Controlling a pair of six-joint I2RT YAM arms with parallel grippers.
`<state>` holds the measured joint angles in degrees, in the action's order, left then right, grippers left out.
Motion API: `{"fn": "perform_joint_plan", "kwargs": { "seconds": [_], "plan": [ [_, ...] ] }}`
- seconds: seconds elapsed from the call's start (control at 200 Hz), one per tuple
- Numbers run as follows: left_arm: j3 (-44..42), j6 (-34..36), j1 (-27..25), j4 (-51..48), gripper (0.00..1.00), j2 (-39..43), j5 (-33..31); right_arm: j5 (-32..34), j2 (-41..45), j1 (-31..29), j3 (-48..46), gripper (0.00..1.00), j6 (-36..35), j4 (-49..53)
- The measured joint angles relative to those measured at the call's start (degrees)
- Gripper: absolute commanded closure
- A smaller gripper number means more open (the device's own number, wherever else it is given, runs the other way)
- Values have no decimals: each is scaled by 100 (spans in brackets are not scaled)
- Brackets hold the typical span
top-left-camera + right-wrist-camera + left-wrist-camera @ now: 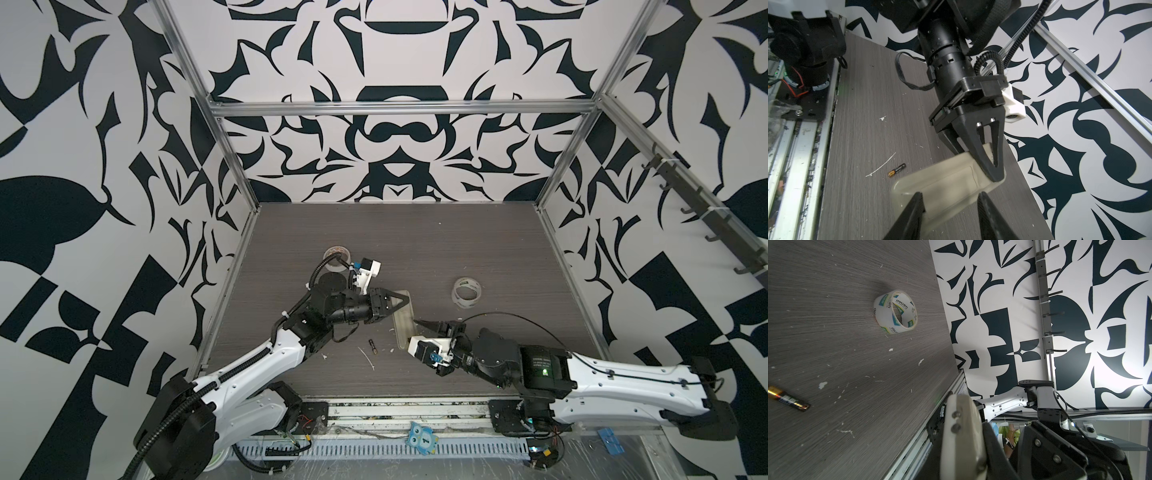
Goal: Load the batteries into the remote control
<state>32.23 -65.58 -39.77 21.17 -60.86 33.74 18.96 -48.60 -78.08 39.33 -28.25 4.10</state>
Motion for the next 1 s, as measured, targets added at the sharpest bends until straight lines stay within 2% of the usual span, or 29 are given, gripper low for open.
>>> {"fn": "perform_joint_plan", "kwargs": {
  "seconds": [0.43, 1.0],
  "plan": [
    [0, 59, 7, -66, 100, 7, -42, -144, -284, -7, 0, 54, 52, 127],
    [0, 37, 7, -63, 100, 7, 24, 146, -166, 0, 0, 54, 68, 120]
  ]
}}
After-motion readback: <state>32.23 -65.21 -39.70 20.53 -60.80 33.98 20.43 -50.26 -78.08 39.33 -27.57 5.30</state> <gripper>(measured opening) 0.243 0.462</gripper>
